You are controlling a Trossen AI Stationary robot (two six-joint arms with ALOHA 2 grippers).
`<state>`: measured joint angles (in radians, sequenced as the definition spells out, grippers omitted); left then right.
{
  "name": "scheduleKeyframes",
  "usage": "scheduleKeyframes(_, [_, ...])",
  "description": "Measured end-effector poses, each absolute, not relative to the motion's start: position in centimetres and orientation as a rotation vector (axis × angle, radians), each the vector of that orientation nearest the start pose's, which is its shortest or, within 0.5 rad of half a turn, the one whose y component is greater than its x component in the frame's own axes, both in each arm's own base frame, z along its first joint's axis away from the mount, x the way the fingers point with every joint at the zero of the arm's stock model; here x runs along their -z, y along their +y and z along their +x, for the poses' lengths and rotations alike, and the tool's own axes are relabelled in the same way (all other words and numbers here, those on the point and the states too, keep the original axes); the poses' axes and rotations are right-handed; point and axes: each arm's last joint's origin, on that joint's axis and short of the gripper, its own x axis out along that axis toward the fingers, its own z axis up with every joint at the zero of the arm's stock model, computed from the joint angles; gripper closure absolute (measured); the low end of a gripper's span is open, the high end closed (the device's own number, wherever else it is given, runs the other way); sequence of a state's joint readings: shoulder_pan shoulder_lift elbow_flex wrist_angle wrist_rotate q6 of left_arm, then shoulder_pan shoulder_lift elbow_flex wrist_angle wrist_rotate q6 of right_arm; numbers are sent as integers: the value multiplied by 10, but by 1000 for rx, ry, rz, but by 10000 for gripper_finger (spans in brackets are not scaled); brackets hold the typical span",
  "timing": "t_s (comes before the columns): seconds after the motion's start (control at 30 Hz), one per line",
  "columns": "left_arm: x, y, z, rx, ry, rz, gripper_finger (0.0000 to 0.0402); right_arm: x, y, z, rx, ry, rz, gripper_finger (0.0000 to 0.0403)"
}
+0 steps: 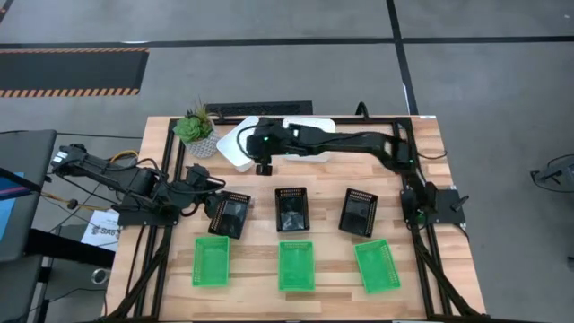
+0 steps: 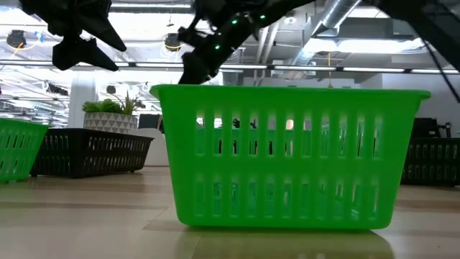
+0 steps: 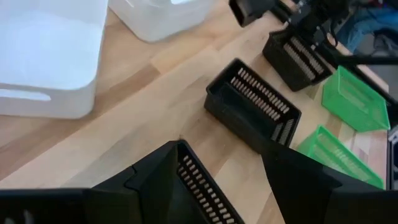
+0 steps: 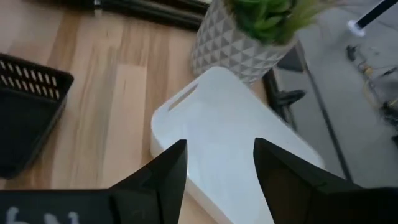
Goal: Stack baskets by color
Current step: Stack the left white bin on the right white bin
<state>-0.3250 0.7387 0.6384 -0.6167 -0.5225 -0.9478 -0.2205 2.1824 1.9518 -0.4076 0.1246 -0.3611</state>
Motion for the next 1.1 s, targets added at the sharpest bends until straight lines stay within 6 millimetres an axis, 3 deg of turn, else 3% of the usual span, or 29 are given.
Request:
scheduleKeyframes(0.17, [-255, -34, 142, -440, 526, -629, 178, -245, -115, 515, 201, 759, -285, 197])
scheduleKeyframes(0.53, [-255, -34, 141, -437, 535, -611, 178, -183, -121, 533, 129, 1002, -267, 203])
scheduleKeyframes(0.83, [-255, -34, 141, -437, 536, -612, 178, -175, -126, 535, 139, 1005, -272, 219])
scheduleKeyframes(1.1, [-255, -34, 141, -435, 537, -608, 178, -175, -118, 537, 147, 1023, -402, 245])
